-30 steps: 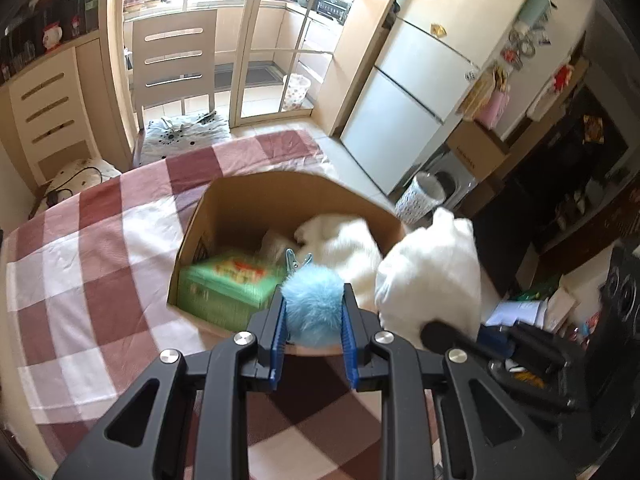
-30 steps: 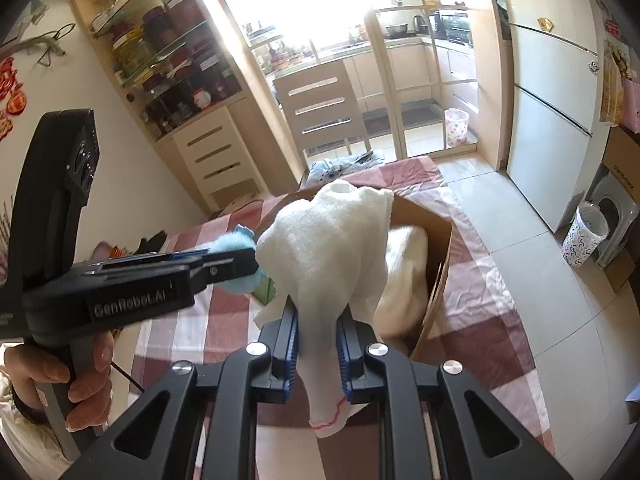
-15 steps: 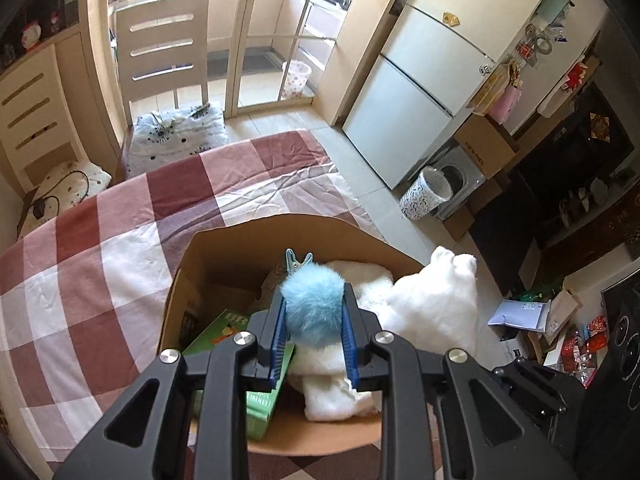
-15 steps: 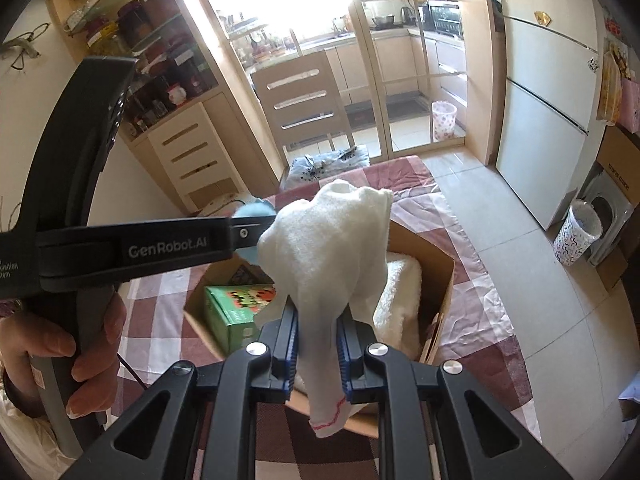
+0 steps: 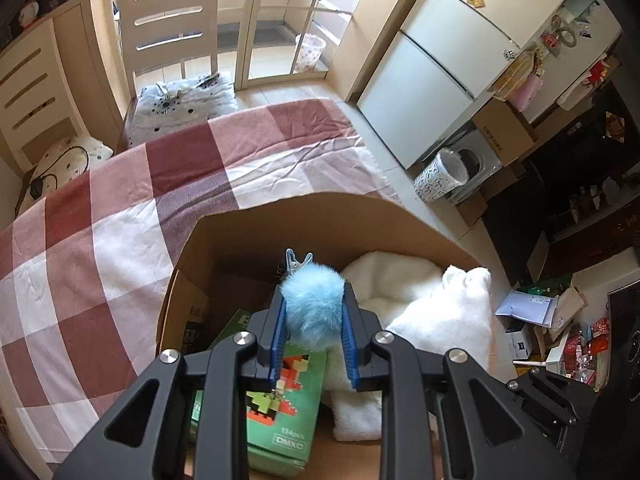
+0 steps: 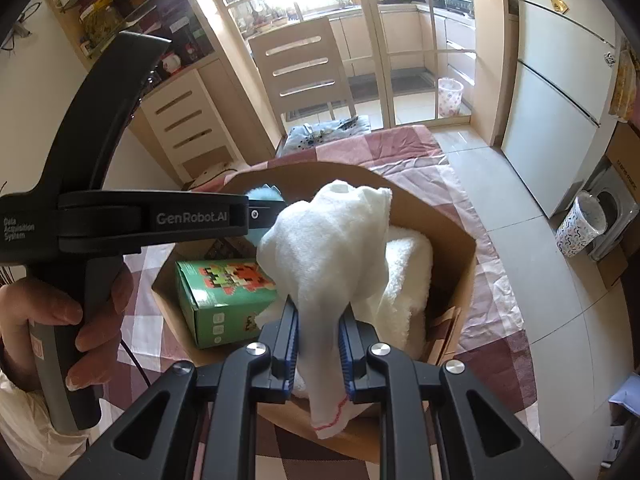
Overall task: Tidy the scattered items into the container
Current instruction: 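Lower the pompom into the box while the right tool lowers the white cloth in, then open both tools to release the items and withdraw from the box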
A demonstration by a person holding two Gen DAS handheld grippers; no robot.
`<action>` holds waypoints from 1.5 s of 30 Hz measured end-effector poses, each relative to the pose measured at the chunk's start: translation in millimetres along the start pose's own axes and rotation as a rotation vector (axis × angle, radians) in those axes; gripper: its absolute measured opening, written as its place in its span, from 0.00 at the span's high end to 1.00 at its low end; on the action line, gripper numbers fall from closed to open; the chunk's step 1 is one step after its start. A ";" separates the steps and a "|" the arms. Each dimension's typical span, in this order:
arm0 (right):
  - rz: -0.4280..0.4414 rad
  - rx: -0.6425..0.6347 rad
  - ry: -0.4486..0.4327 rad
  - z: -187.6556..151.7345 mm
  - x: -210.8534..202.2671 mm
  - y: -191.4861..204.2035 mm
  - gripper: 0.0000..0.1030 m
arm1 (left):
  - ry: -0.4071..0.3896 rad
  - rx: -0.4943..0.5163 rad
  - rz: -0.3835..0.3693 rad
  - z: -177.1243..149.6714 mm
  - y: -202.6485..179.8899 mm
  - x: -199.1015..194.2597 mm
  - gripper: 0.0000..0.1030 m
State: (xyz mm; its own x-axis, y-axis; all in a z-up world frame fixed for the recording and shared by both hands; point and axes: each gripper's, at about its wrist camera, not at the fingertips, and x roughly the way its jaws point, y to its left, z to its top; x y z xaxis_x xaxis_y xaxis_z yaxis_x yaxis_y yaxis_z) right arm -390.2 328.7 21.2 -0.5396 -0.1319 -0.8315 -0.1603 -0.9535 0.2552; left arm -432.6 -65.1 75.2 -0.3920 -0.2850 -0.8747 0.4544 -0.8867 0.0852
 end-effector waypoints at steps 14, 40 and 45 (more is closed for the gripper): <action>0.009 -0.004 0.035 3.4 8.0 5.1 0.79 | 0.044 -0.033 0.010 -3.0 12.6 7.8 0.64; -0.059 0.281 0.122 -28.2 -39.3 -5.8 0.47 | 0.062 0.004 0.252 -90.9 -5.9 -77.0 0.14; -0.102 0.233 0.132 -35.3 -39.7 5.5 0.47 | 0.086 0.017 0.300 -99.8 -11.9 -72.6 0.14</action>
State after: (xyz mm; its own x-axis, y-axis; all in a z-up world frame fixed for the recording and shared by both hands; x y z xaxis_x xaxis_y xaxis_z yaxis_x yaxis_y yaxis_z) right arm -340.5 319.1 38.2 -0.4010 -0.0872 -0.9119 -0.4023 -0.8775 0.2609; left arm -329.8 2.5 90.1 -0.1733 -0.5037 -0.8463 0.5261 -0.7738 0.3528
